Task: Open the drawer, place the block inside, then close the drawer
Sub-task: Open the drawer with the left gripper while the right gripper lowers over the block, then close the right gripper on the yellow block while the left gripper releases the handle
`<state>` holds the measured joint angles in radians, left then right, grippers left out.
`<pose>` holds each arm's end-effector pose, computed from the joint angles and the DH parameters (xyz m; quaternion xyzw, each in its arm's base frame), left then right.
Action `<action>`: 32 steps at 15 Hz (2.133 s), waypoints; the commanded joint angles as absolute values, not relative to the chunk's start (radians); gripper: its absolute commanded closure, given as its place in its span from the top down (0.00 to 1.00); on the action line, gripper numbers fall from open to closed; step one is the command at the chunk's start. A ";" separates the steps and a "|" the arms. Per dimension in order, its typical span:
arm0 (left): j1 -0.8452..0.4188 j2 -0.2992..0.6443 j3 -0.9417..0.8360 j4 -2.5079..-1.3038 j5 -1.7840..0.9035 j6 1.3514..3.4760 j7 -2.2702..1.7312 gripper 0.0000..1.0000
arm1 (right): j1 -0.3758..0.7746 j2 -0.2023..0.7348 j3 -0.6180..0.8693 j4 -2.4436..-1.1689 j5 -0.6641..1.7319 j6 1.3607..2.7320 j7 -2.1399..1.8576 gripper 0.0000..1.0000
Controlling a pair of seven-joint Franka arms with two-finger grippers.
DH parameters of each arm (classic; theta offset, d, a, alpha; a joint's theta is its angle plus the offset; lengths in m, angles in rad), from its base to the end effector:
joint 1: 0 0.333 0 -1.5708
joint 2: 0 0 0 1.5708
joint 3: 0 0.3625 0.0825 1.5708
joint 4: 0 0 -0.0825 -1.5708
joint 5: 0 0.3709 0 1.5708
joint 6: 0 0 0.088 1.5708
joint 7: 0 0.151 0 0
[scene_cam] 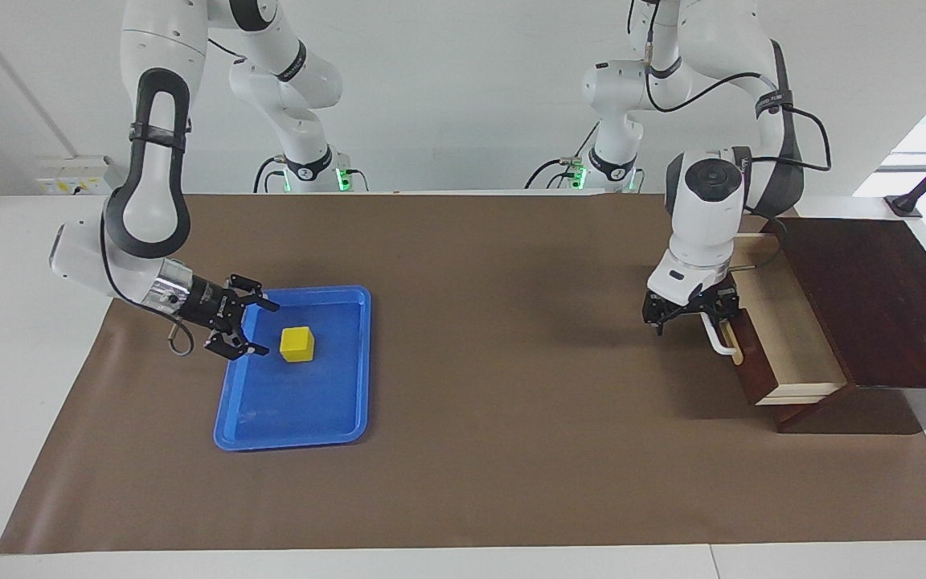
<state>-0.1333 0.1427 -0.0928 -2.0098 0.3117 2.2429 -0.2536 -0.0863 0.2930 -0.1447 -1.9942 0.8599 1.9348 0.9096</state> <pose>0.5810 -0.1121 0.4054 -0.9889 0.0767 -0.0725 0.1050 0.5772 -0.0468 0.3297 -0.6444 0.6680 0.2585 0.2678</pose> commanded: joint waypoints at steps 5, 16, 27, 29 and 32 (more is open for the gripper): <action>-0.190 0.160 -0.084 -1.985 0.252 2.221 -0.305 1.00 | -0.095 0.319 -0.137 -2.059 0.939 2.008 0.784 1.00; -0.192 0.193 -0.081 -1.668 0.105 1.870 -0.386 1.00 | -0.057 0.361 -0.135 -2.080 0.996 2.109 0.736 1.00; -0.175 0.061 -0.075 -1.654 0.020 1.718 -0.953 1.00 | -0.035 0.360 -0.135 -2.097 1.012 2.141 0.709 0.96; -0.178 0.060 -0.075 -1.657 0.015 1.735 -1.079 1.00 | -0.034 0.360 -0.135 -2.098 1.017 2.143 0.704 0.91; -0.181 0.058 -0.075 -1.664 0.015 1.747 -1.262 1.00 | -0.023 0.360 -0.133 -2.103 1.025 2.154 0.701 0.85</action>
